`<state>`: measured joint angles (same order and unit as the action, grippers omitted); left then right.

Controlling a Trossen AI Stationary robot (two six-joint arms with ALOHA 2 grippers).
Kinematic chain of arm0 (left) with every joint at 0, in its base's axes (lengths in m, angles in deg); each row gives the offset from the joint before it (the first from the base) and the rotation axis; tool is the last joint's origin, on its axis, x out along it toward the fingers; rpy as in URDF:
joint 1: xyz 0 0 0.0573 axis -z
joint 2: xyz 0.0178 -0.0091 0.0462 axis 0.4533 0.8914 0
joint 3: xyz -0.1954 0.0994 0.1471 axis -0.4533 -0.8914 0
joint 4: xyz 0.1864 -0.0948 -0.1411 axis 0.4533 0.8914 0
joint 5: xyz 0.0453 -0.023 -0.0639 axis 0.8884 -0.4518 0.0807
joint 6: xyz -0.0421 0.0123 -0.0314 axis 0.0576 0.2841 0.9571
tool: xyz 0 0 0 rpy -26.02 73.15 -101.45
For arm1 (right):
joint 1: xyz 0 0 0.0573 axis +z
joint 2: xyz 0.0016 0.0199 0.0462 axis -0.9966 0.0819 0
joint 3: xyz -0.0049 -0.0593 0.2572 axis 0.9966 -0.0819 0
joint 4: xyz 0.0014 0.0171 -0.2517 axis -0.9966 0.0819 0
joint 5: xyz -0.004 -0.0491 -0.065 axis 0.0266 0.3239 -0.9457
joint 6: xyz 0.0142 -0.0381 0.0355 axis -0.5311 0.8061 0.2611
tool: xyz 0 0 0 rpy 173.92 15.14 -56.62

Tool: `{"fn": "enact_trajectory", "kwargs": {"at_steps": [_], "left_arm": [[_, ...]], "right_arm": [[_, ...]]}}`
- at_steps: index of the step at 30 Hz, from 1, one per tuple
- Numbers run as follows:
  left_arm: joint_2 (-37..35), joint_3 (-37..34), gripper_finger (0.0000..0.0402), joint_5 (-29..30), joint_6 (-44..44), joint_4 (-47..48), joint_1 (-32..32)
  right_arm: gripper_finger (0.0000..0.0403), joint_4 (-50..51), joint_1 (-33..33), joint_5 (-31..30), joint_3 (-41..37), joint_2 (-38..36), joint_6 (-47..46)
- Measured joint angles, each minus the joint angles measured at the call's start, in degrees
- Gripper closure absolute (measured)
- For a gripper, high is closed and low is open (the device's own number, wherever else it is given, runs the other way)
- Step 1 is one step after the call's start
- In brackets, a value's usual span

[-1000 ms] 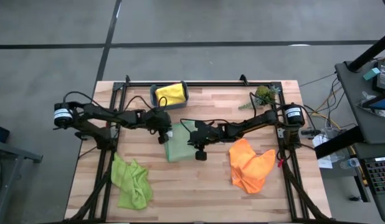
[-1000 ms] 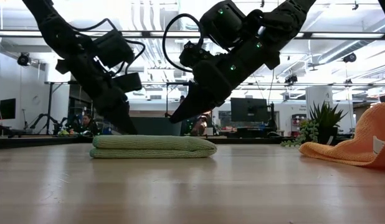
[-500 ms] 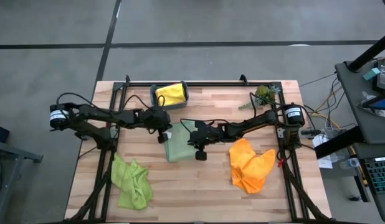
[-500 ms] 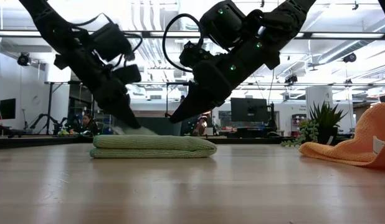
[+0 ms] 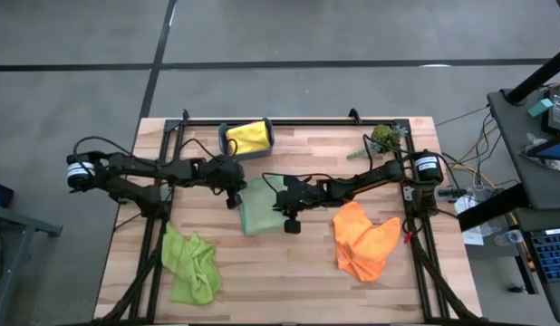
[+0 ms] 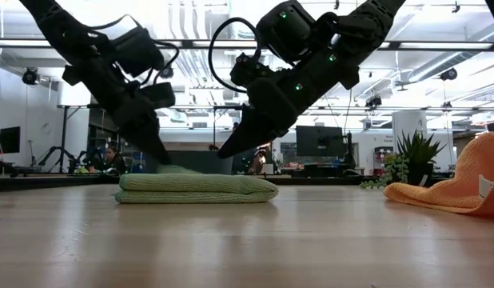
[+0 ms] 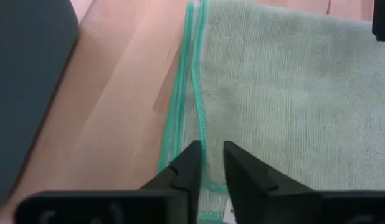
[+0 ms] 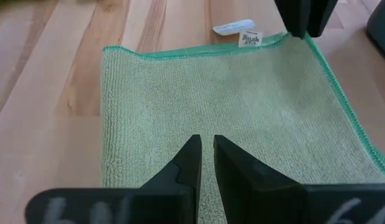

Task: Fold microfiber towels
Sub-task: Fold the green microfiber towel

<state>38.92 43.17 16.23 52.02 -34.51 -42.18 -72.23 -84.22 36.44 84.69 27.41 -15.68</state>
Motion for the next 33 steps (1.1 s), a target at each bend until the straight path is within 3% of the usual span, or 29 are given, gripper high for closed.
{"fn": "enact_trajectory", "kwargs": {"at_steps": [8,15,22,33], "left_arm": [[0.26,-0.44,0.0275,0.5,-0.95,0.87,0.0],[2.02,-0.52,0.0285,0.88,-1.53,0.29,0.09],[3.27,-0.92,0.0288,7.89,2.97,0.69,-0.19],[4.85,-0.92,0.0288,-1.34,1.17,0.35,-0.11]], "right_arm": [[0.0369,0.02,0.0,0.0,0.0,0.0,-0.37],[0.0369,0.0,0.0,0.0,0.0,0.0,-0.33],[0.0369,0.02,0.0,0.0,0.0,0.0,-0.31],[0.0369,0.02,0.0,0.0,0.01,0.0,-0.22]]}}
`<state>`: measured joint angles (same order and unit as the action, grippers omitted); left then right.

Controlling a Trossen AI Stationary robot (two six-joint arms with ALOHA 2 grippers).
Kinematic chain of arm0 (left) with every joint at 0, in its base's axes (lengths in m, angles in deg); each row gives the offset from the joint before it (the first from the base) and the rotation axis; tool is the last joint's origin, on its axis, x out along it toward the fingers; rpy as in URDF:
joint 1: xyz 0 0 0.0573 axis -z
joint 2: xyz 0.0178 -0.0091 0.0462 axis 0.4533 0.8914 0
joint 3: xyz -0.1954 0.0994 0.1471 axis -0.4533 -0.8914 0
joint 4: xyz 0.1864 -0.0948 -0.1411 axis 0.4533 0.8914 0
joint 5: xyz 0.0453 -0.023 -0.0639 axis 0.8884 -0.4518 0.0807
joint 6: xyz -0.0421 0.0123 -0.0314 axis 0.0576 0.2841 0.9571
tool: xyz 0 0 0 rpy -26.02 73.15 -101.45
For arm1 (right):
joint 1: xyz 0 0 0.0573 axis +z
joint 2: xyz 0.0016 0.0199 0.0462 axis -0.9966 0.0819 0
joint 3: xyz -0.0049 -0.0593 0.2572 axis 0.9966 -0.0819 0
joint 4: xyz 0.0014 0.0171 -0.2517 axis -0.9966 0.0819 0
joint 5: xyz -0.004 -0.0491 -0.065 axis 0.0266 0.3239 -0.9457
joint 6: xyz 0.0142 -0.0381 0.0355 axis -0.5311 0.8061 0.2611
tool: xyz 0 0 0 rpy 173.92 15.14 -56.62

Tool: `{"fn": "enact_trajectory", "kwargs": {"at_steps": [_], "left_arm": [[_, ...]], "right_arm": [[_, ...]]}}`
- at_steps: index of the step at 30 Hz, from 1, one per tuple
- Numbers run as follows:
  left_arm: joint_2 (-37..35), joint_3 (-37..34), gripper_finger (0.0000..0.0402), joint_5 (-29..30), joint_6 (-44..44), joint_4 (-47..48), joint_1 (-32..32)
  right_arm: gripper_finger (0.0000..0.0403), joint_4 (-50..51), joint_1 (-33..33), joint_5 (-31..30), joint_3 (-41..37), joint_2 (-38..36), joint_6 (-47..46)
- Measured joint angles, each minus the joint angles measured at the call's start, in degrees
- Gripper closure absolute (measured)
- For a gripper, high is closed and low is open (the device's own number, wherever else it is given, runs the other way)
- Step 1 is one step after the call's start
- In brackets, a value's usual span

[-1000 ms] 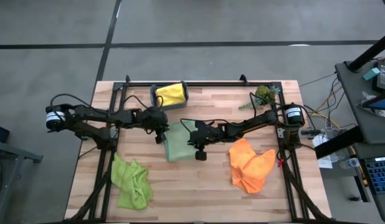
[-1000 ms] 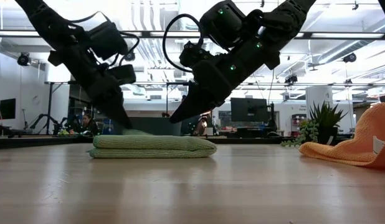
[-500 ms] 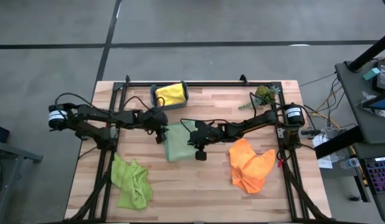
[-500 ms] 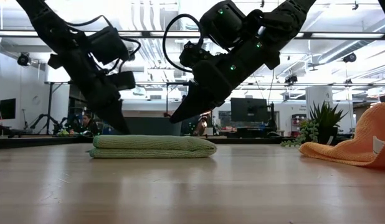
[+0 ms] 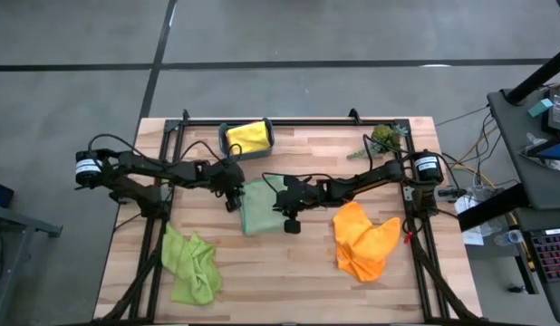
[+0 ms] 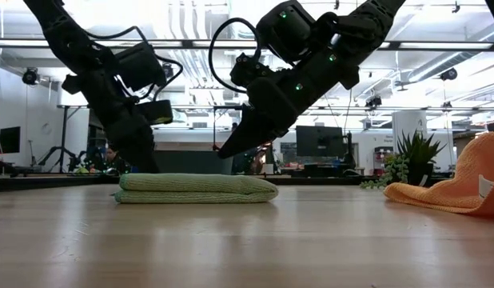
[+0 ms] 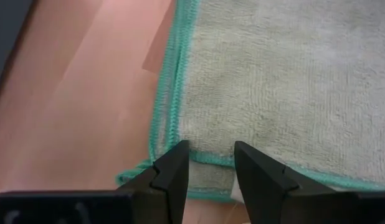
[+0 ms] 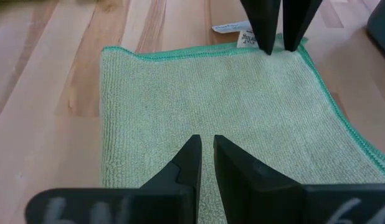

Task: Fold microfiber towels
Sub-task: Fold the green microfiber towel

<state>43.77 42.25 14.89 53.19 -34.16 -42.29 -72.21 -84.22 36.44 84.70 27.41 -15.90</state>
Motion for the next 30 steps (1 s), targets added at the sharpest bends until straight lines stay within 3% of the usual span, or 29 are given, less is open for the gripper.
{"fn": "enact_trajectory", "kwargs": {"at_steps": [5,9,12,15,18,21,30], "left_arm": [[-0.01,0.0,0.0288,-0.69,-0.34,-2.32,0.08],[-0.07,0.0,0.0288,-8.06,-2.91,-6.31,0.32],[-0.42,0.34,0.0288,-9.03,-2.73,-5.08,0.37],[-1.03,0.98,0.0288,-3.98,2.69,-1.59,0.02],[-1.14,1.01,0.0288,2.63,14.99,0.98,-0.63],[-1.15,0.96,0.0284,1.84,23.15,1.08,-1.2],[-1.6,0.98,0.0234,-0.93,29.27,1.85,-1.1]], "right_arm": [[0.0369,0.0,0.0,0.0,0.0,0.0,0.0],[0.0369,0.0,0.0,0.0,-0.01,0.0,0.0],[0.0369,0.0,0.02,0.0,-0.01,0.0,0.0],[0.0369,0.01,0.0,0.01,0.0,0.0,-0.02],[0.0369,0.0,0.0,0.0,-0.01,0.0,0.0],[0.0369,0.0,0.02,0.0,-0.01,0.0,0.0],[0.0369,0.0,0.02,0.02,-0.01,0.0,-0.02]]}}
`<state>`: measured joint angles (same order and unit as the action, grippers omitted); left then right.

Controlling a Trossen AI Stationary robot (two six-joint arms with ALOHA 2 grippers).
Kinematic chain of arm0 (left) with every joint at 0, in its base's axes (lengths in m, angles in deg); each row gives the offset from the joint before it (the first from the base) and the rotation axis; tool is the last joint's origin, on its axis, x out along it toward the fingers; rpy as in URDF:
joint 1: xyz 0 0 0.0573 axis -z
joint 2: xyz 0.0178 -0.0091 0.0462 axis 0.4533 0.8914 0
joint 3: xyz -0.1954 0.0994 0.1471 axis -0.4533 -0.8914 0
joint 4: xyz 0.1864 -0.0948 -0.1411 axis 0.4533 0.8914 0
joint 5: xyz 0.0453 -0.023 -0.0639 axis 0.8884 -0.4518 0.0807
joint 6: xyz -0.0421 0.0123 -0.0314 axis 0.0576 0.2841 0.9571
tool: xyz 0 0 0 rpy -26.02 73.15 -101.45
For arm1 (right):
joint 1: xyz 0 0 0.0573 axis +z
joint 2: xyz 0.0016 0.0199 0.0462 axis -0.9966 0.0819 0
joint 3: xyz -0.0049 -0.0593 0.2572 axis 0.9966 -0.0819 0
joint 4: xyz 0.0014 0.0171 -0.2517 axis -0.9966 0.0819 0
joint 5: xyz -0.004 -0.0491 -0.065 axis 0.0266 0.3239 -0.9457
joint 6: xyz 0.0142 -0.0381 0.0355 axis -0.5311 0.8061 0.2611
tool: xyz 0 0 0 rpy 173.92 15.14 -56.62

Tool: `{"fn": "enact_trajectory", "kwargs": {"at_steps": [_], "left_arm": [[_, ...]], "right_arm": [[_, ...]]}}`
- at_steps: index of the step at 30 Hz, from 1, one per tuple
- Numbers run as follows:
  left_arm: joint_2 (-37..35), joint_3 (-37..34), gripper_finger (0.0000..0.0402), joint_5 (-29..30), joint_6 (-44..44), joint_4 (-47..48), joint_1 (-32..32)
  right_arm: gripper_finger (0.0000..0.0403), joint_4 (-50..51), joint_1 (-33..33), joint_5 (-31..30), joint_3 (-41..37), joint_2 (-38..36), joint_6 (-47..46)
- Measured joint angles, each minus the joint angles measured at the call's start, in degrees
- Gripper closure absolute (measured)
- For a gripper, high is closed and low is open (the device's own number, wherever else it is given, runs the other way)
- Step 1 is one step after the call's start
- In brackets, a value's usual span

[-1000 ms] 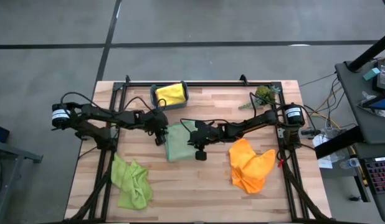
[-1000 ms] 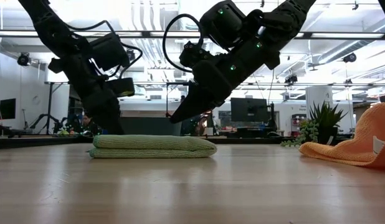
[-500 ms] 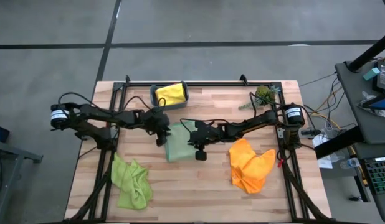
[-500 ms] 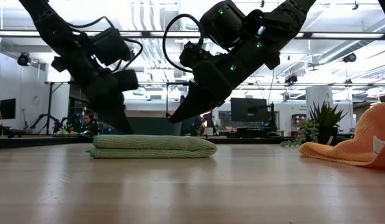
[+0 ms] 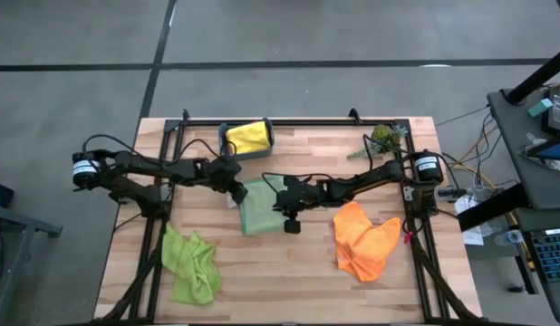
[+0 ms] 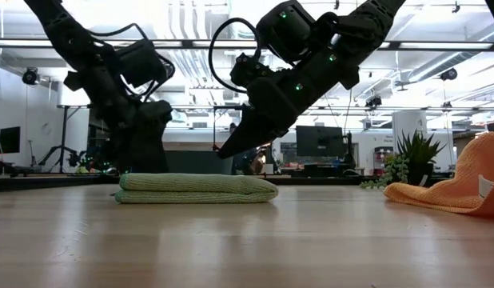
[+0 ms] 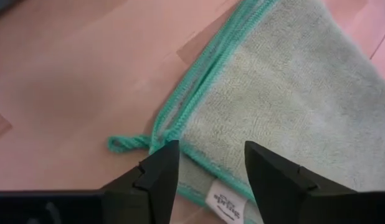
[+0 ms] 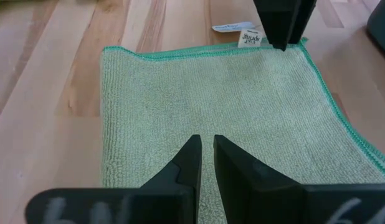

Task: Fold microfiber towels
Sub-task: Fold the green microfiber towel

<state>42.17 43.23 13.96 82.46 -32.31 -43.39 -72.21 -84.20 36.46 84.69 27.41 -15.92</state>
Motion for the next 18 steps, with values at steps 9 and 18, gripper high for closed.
{"fn": "enact_trajectory", "kwargs": {"at_steps": [9,18], "left_arm": [[0.59,-0.46,0.0228,1.33,2.52,-0.58,0.01],[3.55,-0.07,0.0228,0.93,2.1,-4.27,0.36]], "right_arm": [[0.0369,-0.02,0.0,0.0,0.0,0.0,0.02],[0.0369,0.0,-0.02,0.02,0.0,0.0,0.31]]}}
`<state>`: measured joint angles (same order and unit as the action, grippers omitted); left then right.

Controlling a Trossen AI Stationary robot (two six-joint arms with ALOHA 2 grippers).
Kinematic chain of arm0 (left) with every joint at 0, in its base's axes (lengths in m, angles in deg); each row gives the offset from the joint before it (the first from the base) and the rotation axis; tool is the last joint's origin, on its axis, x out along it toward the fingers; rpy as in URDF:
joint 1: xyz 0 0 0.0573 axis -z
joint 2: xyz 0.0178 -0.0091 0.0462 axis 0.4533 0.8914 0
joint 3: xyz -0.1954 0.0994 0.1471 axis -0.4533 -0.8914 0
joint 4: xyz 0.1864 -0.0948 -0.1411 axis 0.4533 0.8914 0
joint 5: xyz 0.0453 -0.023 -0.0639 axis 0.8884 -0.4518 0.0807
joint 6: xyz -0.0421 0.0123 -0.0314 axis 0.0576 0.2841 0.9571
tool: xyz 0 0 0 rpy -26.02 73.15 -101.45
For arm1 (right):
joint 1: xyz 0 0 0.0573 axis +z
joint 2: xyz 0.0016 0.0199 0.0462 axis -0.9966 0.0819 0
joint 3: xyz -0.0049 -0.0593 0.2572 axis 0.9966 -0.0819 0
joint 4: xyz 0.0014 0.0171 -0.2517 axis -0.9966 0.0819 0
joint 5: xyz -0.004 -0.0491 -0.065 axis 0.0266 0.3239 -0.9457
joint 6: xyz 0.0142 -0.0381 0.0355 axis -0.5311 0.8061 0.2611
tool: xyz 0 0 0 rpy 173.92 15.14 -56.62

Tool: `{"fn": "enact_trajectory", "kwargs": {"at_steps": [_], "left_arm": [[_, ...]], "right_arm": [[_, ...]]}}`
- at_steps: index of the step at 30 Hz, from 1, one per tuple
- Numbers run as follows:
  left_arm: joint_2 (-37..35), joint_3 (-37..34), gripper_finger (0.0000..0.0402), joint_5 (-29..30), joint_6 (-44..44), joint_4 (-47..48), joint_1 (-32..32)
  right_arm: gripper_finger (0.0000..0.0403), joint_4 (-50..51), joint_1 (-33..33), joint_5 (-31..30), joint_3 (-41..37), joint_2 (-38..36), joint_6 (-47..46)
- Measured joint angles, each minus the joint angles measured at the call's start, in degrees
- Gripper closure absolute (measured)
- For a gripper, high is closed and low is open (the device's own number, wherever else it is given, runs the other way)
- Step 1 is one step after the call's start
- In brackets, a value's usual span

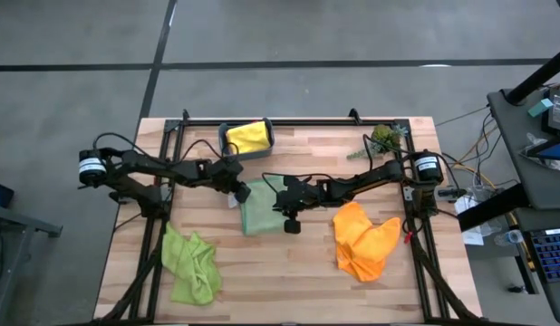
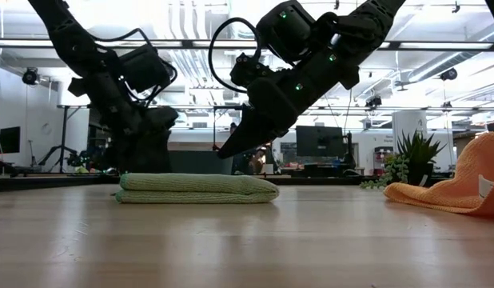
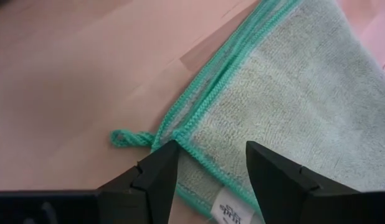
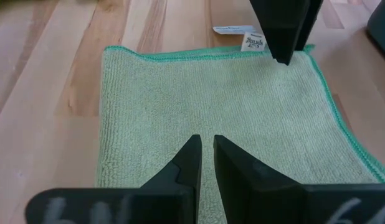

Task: Fold microfiber towels
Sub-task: Fold the green microfiber towel

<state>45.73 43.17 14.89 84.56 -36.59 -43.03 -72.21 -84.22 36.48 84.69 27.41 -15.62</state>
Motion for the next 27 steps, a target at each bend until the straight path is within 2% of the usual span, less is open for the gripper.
{"fn": "enact_trajectory", "kwargs": {"at_steps": [22,27], "left_arm": [[-0.89,1.68,0.0228,-1.36,-1.88,-0.22,1.95],[-0.89,1.68,0.023,0.26,-3.37,-0.15,2.67]], "right_arm": [[0.0369,0.0,0.02,-0.02,0.01,0.0,-0.02],[0.0369,0.0,0.0,-0.02,0.0,0.0,-0.04]]}}
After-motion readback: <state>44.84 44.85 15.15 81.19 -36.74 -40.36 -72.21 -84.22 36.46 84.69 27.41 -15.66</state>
